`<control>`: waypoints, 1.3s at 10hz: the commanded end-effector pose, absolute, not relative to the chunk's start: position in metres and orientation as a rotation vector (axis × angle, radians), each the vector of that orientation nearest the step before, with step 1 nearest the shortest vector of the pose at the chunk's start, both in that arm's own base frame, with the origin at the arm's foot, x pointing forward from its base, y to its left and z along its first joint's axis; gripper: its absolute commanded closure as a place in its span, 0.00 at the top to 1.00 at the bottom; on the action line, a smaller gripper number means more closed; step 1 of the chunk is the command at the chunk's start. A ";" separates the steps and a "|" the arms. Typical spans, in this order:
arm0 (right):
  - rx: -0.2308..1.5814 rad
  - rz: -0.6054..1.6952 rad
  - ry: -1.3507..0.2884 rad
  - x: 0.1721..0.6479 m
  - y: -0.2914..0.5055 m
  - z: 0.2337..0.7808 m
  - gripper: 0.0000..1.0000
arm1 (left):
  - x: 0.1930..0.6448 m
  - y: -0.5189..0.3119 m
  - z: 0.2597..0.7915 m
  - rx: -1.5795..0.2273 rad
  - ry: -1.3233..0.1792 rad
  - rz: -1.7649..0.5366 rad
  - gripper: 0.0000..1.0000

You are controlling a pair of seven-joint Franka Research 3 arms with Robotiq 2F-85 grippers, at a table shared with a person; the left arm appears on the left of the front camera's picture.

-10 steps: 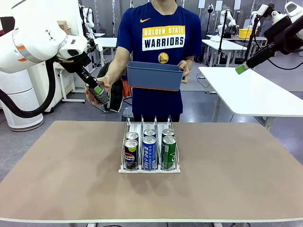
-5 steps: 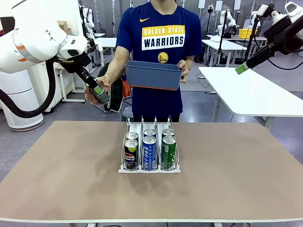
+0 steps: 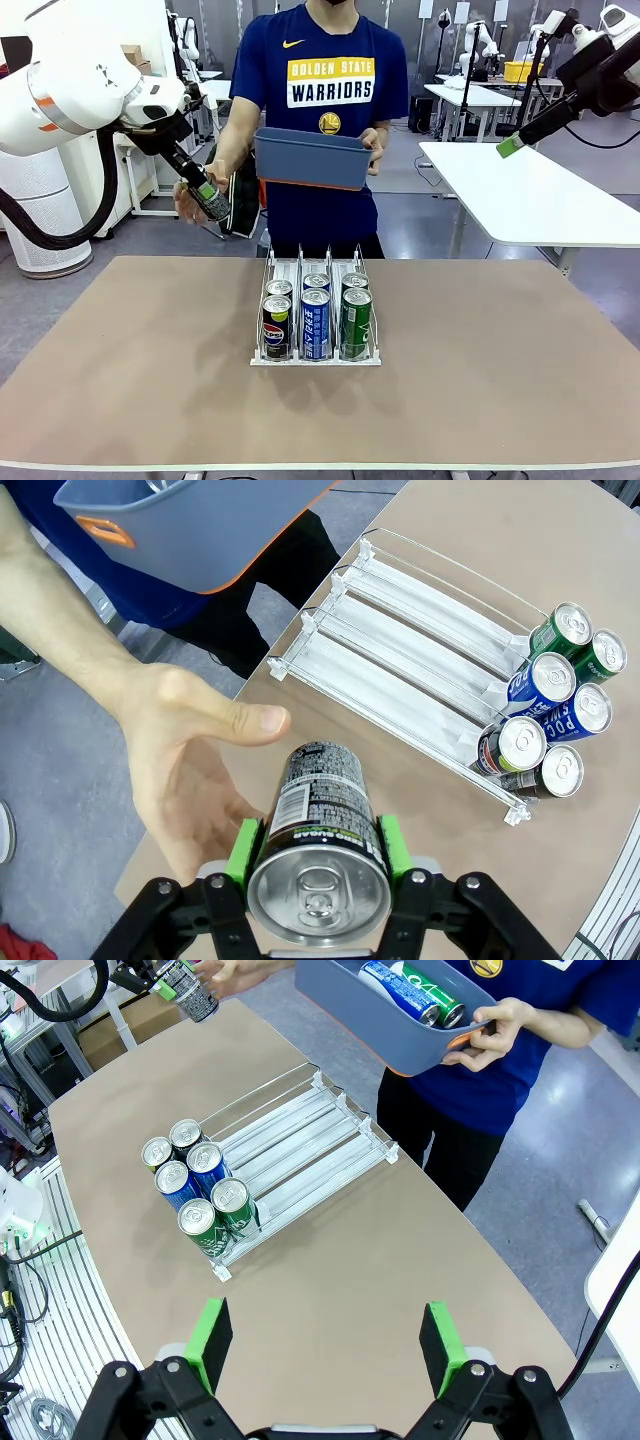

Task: Fill the beverage cans into the dispenser.
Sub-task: Place the picked Pepsi coke in the line of the Automatic Can Dispenser with the same cans.

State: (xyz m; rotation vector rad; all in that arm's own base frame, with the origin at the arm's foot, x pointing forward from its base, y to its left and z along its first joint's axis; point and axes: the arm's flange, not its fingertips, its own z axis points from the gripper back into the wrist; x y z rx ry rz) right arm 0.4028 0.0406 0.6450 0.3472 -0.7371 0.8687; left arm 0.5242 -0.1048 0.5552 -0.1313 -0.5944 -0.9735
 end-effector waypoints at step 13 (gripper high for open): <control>0.348 0.868 -0.736 0.402 0.041 0.643 1.00 | 0.523 -0.104 0.558 -0.129 -0.601 -0.972 0.49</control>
